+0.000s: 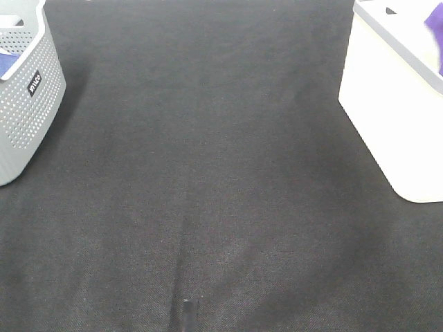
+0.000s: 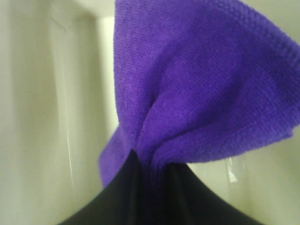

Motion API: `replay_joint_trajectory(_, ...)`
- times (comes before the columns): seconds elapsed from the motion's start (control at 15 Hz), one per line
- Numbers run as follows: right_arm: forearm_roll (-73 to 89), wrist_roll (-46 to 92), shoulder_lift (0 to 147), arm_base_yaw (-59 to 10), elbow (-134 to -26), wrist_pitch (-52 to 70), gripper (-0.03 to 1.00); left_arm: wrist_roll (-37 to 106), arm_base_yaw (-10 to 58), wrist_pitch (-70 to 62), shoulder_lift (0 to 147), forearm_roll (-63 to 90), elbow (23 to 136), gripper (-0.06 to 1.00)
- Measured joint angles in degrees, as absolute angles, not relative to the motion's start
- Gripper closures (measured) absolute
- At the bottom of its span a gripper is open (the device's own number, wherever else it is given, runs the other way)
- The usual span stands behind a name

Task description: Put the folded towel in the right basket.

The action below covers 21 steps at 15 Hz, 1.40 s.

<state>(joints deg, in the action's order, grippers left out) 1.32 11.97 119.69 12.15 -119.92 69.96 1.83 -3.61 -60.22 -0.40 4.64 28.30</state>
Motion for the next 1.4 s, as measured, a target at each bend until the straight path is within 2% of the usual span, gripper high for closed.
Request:
replay_joint_trajectory(0.07,1.4,11.9,120.0,12.1,-118.5,70.0,0.75,1.8,-3.6,-60.2,-0.4,4.6,28.3,-0.05)
replay_joint_trajectory(0.27,1.3,10.3,120.1,12.1,-117.9,70.1,0.16,1.8,-3.6,-60.2,-0.4,4.6,28.3,-0.05)
replay_joint_trajectory(0.33,1.2,10.3,120.1,12.1,-117.9,70.1,0.07,1.8,-3.6,-60.2,-0.4,4.6,28.3,-0.05)
replay_joint_trajectory(0.4,1.2,10.0,120.1,12.1,-117.9,70.1,0.02,1.8,-3.6,-60.2,-0.4,4.6,28.3,-0.05)
replay_joint_trajectory(0.6,3.7,10.4,118.8,11.6,-117.7,70.1,-0.01,1.8,-3.6,-60.2,-0.4,4.6,28.3,-0.05)
replay_joint_trajectory(0.87,2.6,9.0,108.9,5.8,-117.5,70.1,-0.02,1.8,-3.6,-60.2,-0.4,4.6,28.3,-0.05)
replay_joint_trajectory(1.0,2.6,9.0,101.6,3.3,-114.1,69.8,-0.02,1.8,-3.6,-60.2,-0.4,4.6,28.3,-0.05)
replay_joint_trajectory(1.13,2.4,9.0,91.7,2.3,-105.9,69.8,-0.02,1.8,-3.6,-60.2,-0.4,4.6,28.3,-0.05)
replay_joint_trajectory(1.4,2.4,8.7,65.8,2.1,-79.7,69.8,-0.02,1.8,-3.6,-60.2,-0.4,4.6,28.3,-0.05)
